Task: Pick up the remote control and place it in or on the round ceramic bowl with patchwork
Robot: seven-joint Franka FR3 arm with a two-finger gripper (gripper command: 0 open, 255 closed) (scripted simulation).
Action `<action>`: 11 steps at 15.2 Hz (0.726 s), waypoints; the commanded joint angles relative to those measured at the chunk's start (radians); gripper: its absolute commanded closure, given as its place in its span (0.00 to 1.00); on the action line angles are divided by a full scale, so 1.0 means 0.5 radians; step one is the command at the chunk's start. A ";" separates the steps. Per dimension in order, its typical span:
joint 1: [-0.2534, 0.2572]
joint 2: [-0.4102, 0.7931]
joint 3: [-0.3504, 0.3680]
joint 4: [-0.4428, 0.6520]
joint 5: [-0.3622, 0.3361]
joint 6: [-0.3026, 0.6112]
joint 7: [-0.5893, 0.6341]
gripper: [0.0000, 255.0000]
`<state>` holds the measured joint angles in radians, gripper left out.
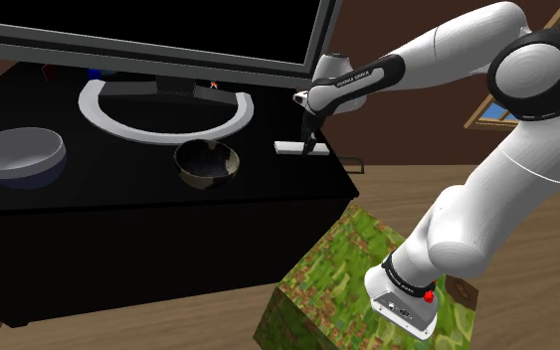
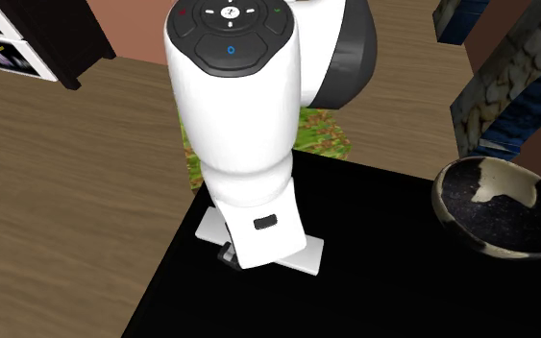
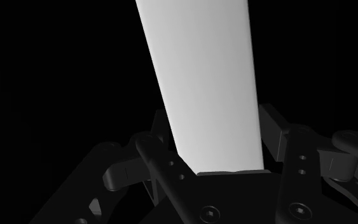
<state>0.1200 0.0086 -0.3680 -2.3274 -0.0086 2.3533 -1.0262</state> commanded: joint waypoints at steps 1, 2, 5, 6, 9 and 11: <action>0.002 -0.037 0.002 0.019 -0.018 -0.054 0.016 1.00; 0.002 -0.054 0.002 0.030 -0.026 -0.081 0.022 1.00; 0.003 -0.105 0.005 0.064 -0.049 -0.163 0.038 1.00; 0.003 -0.121 0.005 0.076 -0.055 -0.190 0.043 1.00; 0.003 -0.167 0.009 0.115 -0.073 -0.272 0.056 1.00; 0.003 -0.195 0.012 0.144 -0.083 -0.327 0.063 1.00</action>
<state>0.1215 -0.0825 -0.3628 -2.2631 -0.0478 2.2033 -0.9966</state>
